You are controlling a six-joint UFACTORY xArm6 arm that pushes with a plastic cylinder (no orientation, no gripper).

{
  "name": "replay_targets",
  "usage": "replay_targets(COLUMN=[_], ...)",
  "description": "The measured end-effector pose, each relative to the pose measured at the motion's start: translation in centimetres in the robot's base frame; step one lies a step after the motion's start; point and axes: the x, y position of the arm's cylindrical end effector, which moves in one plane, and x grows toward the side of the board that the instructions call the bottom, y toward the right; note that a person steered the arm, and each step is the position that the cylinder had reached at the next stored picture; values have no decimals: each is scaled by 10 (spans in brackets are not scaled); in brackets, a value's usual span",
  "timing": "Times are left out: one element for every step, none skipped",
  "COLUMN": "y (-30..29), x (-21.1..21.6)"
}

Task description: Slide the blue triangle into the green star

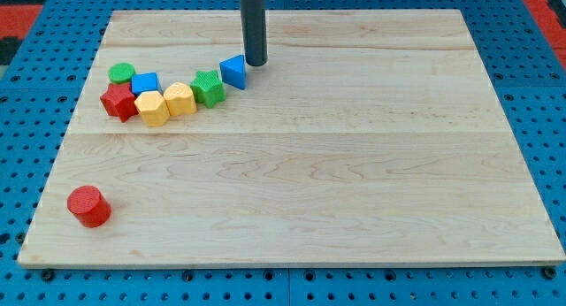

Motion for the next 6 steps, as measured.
replay_targets(y=[5, 3, 3, 0, -25, -15], x=[28, 43, 43, 21, 27, 66])
